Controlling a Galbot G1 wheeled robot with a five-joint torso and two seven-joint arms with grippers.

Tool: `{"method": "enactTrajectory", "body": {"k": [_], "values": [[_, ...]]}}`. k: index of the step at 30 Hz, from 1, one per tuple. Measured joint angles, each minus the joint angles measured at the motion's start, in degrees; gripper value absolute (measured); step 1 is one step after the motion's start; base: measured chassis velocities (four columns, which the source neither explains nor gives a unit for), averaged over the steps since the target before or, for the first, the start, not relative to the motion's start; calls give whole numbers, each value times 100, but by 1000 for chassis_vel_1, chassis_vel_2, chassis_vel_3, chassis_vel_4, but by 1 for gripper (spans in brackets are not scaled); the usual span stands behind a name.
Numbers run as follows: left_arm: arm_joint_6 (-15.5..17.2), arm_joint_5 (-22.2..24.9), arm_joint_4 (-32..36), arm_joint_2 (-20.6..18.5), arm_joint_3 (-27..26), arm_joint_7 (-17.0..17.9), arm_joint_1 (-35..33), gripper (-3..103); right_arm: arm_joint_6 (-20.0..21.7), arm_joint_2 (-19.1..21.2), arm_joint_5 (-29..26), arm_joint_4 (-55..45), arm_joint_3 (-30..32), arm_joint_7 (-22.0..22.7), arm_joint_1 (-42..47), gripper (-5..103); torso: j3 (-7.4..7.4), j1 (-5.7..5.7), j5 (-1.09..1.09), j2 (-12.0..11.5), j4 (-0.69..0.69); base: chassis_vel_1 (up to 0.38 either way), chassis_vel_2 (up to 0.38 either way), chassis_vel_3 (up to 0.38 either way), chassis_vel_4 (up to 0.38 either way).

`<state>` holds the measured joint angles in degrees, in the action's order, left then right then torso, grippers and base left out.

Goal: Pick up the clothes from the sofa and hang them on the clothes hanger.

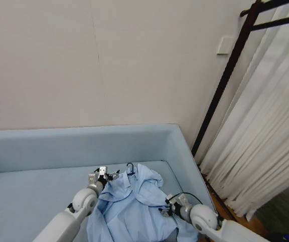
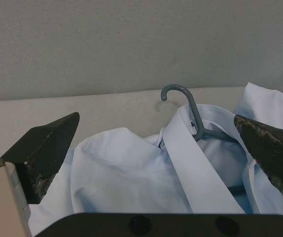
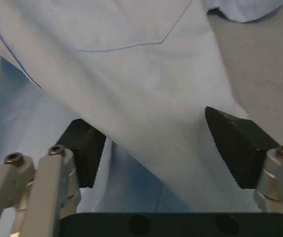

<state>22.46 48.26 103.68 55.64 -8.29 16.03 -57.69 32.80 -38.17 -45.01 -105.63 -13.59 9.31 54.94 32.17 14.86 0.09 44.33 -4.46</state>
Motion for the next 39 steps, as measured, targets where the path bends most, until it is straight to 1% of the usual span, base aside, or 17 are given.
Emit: {"method": "enactTrajectory", "body": {"k": [2,4,8,10,14,16,18,20,21,25,26,28,30,32,35,39], "values": [[-6,1,-4,3,9,-20,-9,100,-42,-22,18,60,-13,31,-59,55,0,0,0,0,0,0,0,0,0],[-8,2,-8,5,11,-27,-12,100,-47,-22,19,64,-24,40,-71,55,0,0,-1,0,0,0,0,0,0],[-10,2,-19,11,16,-42,-11,100,-83,-38,33,84,-77,98,-76,33,0,0,0,0,0,0,0,0,0],[-10,2,-19,12,19,-46,-10,100,-92,-46,37,91,-91,124,-72,33,0,0,0,0,0,0,0,0,0],[-12,1,-19,16,27,-85,-12,100,-98,-21,33,51,-112,179,-47,12,0,0,0,0,0,0,0,0,0],[-12,1,-19,20,28,-91,-17,100,-70,16,20,-23,-112,179,-33,12,0,0,0,0,0,0,0,0,0],[-16,-5,-18,22,28,-99,-32,100,-3,111,-89,-293,-118,180,5,2,0,0,0,0,-1,0,0,0,0],[-21,-12,-16,27,30,-114,-46,100,108,210,-327,-623,-159,222,20,1,0,0,-1,0,-1,0,0,0,0],[-21,-12,-16,27,30,-114,-46,100,108,210,-327,-623,-159,222,20,1,0,0,-1,0,-1,0,0,0,0],[-22,-19,4,56,36,-121,-41,100,421,270,-811,-1215,-363,338,22,0,-1,0,-1,0,0,0,0,0,0],[-22,-19,4,56,36,-121,-41,100,421,270,-811,-1215,-363,338,22,0,-1,0,-1,0,0,0,0,0,0],[-23,-20,18,59,37,-121,-36,100,557,215,-987,-1414,-516,431,48,0,-1,0,-1,0,0,0,0,0,0],[-23,-21,32,59,38,-121,-38,100,600,106,-1086,-1547,-653,552,123,0,-1,0,-1,0,0,0,0,0,0],[-23,-22,44,59,39,-121,-46,100,610,46,-1134,-1581,-687,624,160,0,-1,0,-1,0,0,0,0,0,0],[-23,-23,64,41,39,-118,-84,100,659,-134,-1427,-1611,-776,838,249,0,-1,0,-1,0,0,0,0,0,0],[-23,-24,66,35,41,-107,-90,100,723,-276,-1755,-1588,-793,959,302,0,-1,0,-1,0,0,0,0,0,0]]}}
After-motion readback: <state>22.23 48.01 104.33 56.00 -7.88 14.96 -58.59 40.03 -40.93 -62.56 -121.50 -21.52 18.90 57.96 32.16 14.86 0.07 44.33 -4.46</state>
